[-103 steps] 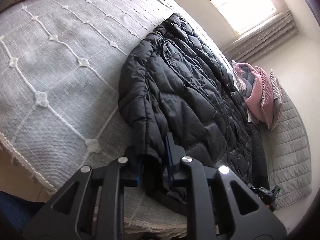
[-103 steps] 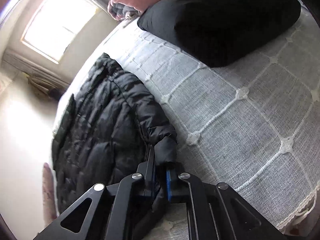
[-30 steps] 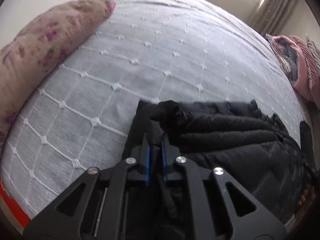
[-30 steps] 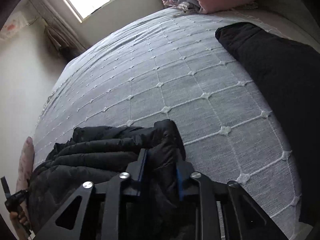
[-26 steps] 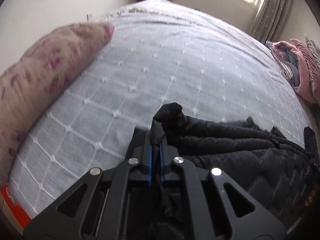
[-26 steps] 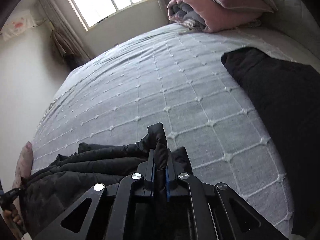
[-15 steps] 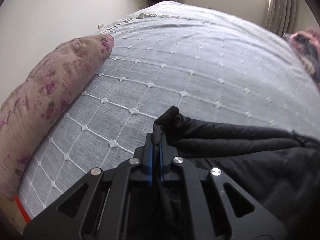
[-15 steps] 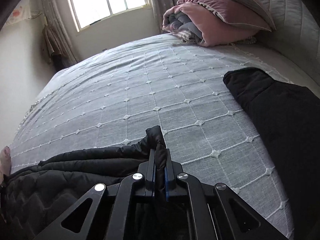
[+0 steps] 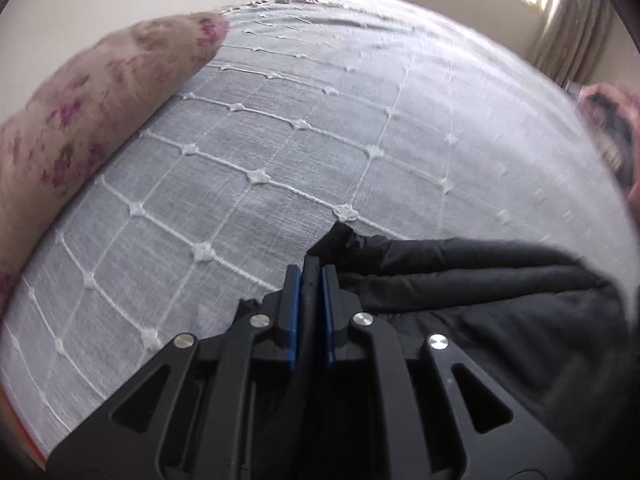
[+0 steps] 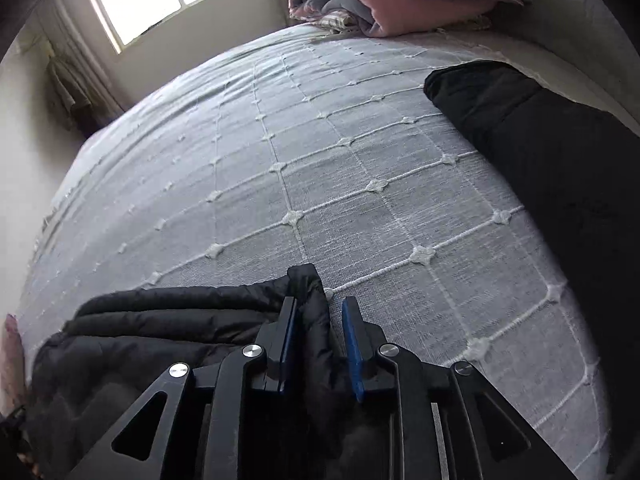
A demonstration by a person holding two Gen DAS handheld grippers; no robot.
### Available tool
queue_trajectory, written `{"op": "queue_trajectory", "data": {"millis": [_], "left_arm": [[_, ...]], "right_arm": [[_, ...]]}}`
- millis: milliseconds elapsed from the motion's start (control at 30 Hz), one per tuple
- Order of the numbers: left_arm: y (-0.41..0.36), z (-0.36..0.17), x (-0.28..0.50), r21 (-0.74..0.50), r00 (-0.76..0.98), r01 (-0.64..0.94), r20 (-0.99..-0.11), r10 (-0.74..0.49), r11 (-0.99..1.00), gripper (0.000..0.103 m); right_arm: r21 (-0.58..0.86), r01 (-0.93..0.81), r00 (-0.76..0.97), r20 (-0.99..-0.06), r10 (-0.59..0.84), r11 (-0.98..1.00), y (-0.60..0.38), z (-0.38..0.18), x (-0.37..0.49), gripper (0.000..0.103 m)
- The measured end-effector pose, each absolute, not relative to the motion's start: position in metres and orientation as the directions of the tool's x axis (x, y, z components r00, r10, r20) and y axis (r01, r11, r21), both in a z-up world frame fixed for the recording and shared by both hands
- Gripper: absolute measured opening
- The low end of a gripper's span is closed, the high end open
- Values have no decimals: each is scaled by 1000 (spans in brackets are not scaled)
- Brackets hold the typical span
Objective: Fold large clothes
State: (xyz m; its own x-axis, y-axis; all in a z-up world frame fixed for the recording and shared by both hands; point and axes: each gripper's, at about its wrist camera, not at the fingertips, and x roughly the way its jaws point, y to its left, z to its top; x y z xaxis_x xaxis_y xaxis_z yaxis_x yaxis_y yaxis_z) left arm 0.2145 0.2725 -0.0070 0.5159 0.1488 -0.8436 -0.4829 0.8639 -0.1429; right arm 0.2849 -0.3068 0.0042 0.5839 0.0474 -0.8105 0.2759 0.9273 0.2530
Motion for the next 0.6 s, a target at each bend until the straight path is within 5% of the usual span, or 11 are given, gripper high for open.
{"op": "queue_trajectory", "data": {"millis": [67,100,133,200,333,400,600], "left_arm": [[289,12,192,-227,550,-512,-827,113,829,18],[294,25,178,-237,556,-528,-822,122,815,18],[295,34,169,-238,564,-531,-816,130,813,18],[285,61,145,-246,603,-493,-788,124,834,20],[229,95,114,-288,677,-358,-735,35,888,33],[186,100,109,-285,689,-271,-724,-21,920,55],[83,73,122,-243,594,-162,-798,-102,956,56]], "right_arm": [[337,271,632,-769,98,902,-313,29,265,31],[361,266,652,-750,109,894,-314,42,255,42],[375,261,671,-733,112,890,-312,53,246,64],[388,222,724,-680,116,894,-300,77,215,81],[349,66,702,-682,205,935,-247,89,191,81],[324,5,666,-707,239,946,-214,85,175,81],[186,-160,621,-745,246,969,-137,63,145,81]]}}
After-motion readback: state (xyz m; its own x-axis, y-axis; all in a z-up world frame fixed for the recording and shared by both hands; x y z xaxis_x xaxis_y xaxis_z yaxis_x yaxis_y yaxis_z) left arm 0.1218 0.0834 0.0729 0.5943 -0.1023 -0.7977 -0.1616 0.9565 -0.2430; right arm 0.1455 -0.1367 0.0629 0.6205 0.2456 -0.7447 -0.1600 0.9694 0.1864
